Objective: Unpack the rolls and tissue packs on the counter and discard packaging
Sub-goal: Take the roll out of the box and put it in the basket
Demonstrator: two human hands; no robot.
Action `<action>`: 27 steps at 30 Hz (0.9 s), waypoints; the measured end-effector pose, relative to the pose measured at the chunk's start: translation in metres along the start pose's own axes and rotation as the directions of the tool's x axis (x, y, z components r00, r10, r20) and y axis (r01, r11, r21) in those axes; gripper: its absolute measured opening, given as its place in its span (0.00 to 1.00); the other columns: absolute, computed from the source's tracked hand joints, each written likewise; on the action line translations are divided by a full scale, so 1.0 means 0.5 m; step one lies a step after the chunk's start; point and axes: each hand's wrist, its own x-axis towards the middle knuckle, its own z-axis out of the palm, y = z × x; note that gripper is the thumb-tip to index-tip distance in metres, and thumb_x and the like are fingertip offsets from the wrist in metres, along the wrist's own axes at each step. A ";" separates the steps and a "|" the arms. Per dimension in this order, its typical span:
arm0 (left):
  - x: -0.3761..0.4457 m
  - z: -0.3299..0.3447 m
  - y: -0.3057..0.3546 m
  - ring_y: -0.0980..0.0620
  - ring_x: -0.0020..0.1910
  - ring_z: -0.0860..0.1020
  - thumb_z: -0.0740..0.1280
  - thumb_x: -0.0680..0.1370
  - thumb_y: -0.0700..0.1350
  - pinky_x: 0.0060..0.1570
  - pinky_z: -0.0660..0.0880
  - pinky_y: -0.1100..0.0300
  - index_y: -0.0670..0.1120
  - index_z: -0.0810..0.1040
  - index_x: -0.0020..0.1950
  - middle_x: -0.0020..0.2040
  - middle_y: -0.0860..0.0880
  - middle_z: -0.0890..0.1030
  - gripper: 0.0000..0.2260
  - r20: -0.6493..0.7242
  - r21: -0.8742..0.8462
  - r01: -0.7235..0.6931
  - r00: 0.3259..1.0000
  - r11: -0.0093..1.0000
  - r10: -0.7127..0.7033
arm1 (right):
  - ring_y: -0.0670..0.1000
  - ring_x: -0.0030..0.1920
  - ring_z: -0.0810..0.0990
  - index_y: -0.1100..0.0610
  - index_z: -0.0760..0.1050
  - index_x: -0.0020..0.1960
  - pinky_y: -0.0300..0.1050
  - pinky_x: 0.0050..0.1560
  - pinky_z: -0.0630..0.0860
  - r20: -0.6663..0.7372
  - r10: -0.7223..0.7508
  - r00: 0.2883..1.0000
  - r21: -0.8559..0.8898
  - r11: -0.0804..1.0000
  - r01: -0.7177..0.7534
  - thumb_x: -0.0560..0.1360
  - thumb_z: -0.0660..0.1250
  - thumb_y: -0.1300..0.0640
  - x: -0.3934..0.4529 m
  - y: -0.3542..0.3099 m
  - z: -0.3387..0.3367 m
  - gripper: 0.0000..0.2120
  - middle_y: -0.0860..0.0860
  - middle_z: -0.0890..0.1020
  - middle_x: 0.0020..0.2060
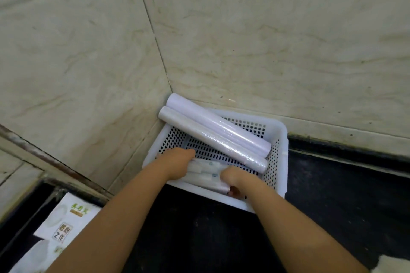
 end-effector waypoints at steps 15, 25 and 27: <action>0.014 0.012 0.073 0.42 0.69 0.64 0.56 0.78 0.39 0.67 0.64 0.46 0.43 0.62 0.70 0.70 0.42 0.66 0.20 -0.085 0.264 0.040 0.996 0.964 -0.018 | 0.50 0.37 0.71 0.56 0.69 0.34 0.42 0.38 0.68 0.070 -0.363 0.929 -0.700 0.646 0.305 0.77 0.57 0.54 -0.088 0.039 -0.062 0.14 0.49 0.71 0.32; -0.208 0.094 0.222 0.41 0.66 0.68 0.58 0.78 0.41 0.63 0.68 0.48 0.40 0.69 0.69 0.68 0.39 0.70 0.19 -0.413 0.031 -0.071 0.907 0.997 0.078 | 0.61 0.55 0.74 0.66 0.74 0.57 0.53 0.54 0.74 0.064 -0.727 0.684 -0.812 0.360 0.459 0.76 0.59 0.60 -0.243 0.178 -0.085 0.14 0.63 0.75 0.56; -0.266 0.132 0.256 0.42 0.65 0.69 0.59 0.78 0.42 0.61 0.70 0.48 0.40 0.70 0.67 0.67 0.40 0.71 0.18 -0.382 0.038 -0.088 0.919 0.995 0.096 | 0.61 0.60 0.72 0.65 0.72 0.60 0.54 0.59 0.72 0.027 -0.753 0.657 -0.801 0.377 0.465 0.75 0.61 0.60 -0.270 0.222 -0.084 0.15 0.63 0.72 0.61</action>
